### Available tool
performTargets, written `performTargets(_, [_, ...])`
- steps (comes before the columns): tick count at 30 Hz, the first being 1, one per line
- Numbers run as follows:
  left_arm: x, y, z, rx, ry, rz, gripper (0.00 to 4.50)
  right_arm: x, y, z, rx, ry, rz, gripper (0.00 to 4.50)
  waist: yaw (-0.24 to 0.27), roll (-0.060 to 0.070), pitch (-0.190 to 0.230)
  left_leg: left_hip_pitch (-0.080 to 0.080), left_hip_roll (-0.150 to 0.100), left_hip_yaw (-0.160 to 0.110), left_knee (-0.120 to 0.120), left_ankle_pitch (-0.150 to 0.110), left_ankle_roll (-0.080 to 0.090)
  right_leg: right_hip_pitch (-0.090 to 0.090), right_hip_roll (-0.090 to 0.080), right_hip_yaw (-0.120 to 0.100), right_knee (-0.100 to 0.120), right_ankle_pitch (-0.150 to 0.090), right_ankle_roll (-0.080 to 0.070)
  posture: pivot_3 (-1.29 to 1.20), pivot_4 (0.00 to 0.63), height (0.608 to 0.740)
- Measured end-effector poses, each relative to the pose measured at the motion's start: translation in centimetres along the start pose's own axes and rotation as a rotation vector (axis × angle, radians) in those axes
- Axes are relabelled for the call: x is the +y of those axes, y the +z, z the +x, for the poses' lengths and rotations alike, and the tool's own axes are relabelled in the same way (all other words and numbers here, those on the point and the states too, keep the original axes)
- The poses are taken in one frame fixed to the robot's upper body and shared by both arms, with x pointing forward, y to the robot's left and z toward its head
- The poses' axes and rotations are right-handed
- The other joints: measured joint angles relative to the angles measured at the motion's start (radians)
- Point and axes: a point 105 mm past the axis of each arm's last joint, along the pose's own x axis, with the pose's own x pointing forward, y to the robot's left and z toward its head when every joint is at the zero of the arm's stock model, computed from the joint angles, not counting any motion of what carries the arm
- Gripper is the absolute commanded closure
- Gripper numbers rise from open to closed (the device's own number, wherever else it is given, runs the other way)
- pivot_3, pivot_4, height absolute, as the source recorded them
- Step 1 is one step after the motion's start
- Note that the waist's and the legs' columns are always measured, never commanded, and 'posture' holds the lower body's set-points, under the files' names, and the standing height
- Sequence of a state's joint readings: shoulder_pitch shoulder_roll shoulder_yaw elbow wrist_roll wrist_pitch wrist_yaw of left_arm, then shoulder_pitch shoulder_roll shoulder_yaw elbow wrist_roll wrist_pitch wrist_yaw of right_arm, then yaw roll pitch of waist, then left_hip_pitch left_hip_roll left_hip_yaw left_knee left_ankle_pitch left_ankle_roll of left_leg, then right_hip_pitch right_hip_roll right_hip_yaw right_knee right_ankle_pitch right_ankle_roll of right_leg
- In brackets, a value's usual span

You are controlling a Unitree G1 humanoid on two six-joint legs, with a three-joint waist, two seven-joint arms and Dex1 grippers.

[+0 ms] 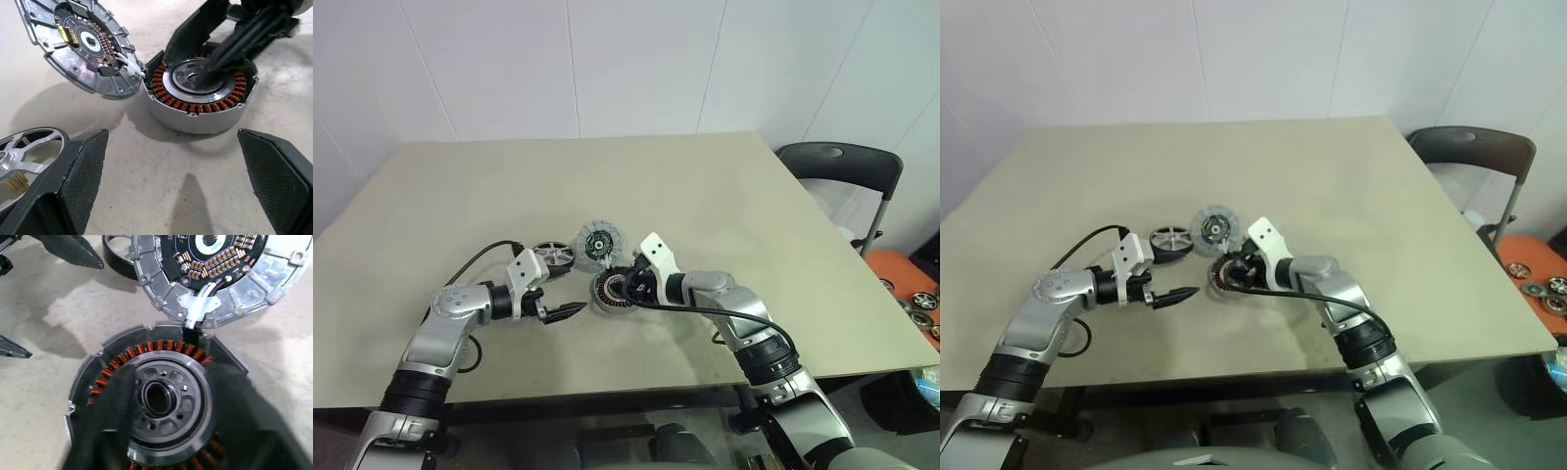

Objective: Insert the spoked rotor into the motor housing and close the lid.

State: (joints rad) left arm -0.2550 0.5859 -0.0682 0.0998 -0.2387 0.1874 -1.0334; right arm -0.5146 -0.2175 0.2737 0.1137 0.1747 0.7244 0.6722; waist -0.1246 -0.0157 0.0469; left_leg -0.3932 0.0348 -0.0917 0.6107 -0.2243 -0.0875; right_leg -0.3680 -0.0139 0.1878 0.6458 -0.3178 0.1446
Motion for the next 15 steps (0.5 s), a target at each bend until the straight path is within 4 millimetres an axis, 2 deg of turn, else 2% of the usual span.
performTargets(2, [0.00, -0.03, 0.00, 0.003, 0.000, 0.002, 0.00, -0.11, 0.00, -0.07, -0.002, -0.004, 0.003, 4.01, 0.000, 0.000, 0.000, 0.000, 0.000, 0.000, 0.000, 0.000, 0.000, 0.000, 0.000, 0.000, 0.000, 0.000, 0.000, 0.00, 0.000, 0.740])
performTargets(4, [-0.03, -0.06, 0.02, 0.005, -0.002, 0.003, 0.00, -0.04, 0.02, -0.05, -0.004, 0.001, 0.001, 4.47, 0.000, 0.000, 0.000, 0.000, 0.000, 0.000, 0.000, 0.000, 0.000, 0.000, 0.000, 0.000, 0.000, 0.000, 0.000, 0.00, 0.000, 0.740])
performTargets(15, [-0.09, -0.25, 0.33, 0.014, -0.015, 0.004, 0.00, 0.34, -0.30, -0.20, 0.036, 0.026, -0.104, 4.47, 0.000, 0.000, 0.000, 0.001, 0.000, 0.000, 0.000, 0.000, 0.000, 0.001, 0.000, 0.000, 0.000, 0.000, 0.000, 0.00, 0.000, 0.740])
